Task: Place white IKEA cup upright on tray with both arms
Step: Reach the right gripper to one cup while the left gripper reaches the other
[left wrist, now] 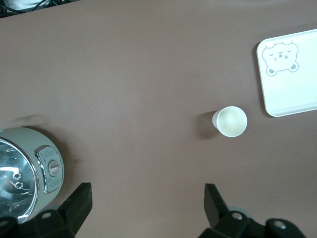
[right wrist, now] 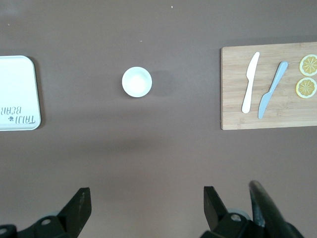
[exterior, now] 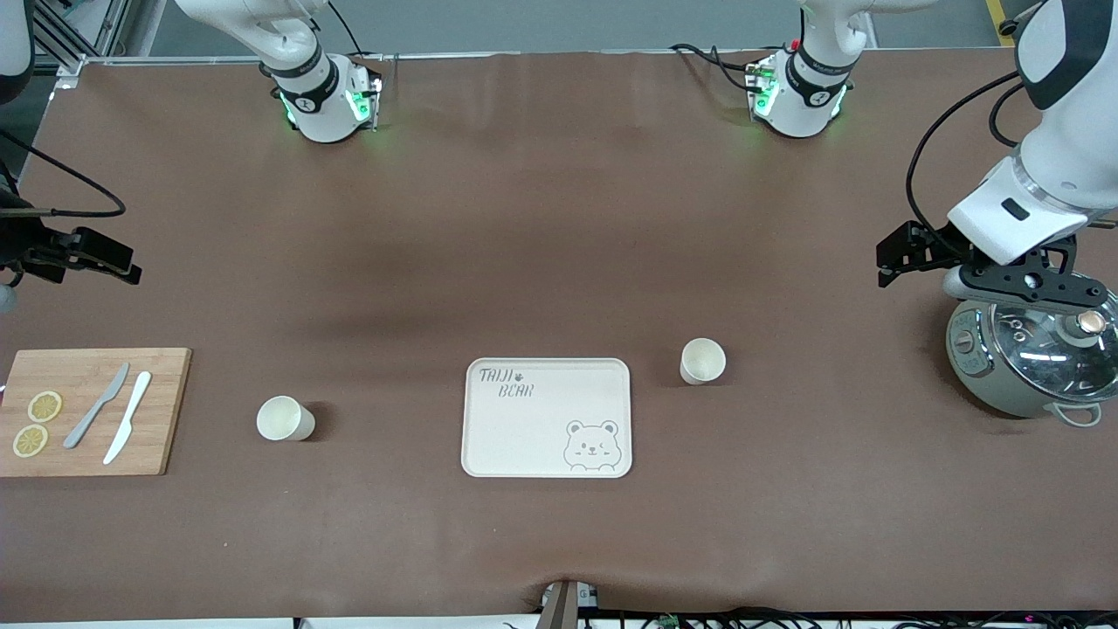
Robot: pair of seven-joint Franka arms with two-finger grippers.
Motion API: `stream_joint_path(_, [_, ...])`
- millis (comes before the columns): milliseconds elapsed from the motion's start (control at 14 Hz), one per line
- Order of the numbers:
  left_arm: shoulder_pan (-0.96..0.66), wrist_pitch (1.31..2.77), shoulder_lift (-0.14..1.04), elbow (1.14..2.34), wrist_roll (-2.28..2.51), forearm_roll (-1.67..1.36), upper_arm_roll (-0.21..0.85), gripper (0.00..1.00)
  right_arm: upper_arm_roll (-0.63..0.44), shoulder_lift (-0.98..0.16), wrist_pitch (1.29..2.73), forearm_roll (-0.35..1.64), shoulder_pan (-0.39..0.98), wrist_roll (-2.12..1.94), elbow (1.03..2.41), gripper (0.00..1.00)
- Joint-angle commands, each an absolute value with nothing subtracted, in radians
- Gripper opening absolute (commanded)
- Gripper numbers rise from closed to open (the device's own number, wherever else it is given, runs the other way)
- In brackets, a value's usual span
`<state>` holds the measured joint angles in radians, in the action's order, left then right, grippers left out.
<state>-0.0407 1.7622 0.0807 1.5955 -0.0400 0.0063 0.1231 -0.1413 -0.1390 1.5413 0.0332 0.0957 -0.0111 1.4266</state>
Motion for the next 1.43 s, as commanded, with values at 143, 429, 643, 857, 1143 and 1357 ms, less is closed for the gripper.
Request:
stream_joint_path(143, [-0.04,1.753,0.071,1.6,-0.052,0.032,0.129,1.0,-0.141,-0.109,1.571,0.025,0.103,0.0,1.459,1.0])
stream_joint_path(429, [-0.048,1.776,0.109,1.598,-0.029,0.012,0.138,1.0,-0.117,-0.098,1.571,0.025,0.08,0.0,1.471,1.0])
stream_joint_path(643, [-0.09,1.921,0.199,1.67,0.084,0.028,0.198,1.0,-0.104,-0.098,1.571,0.025,0.071,0.0,1.471,1.0])
stream_joint_path(857, [-0.1,2.144,0.204,1.846,0.114,0.018,0.207,1.0,-0.104,-0.104,1.574,0.025,0.069,0.0,1.468,1.0])
stream_joint_path(1143, [-0.11,2.198,0.273,1.87,0.114,0.017,0.209,1.0,-0.103,-0.136,1.604,0.018,0.08,-0.002,1.457,1.0])
stream_joint_path(1357, [-0.118,2.305,0.296,1.937,0.114,0.017,0.209,1.0,-0.1,-0.198,1.647,0.032,0.08,-0.015,1.457,1.0])
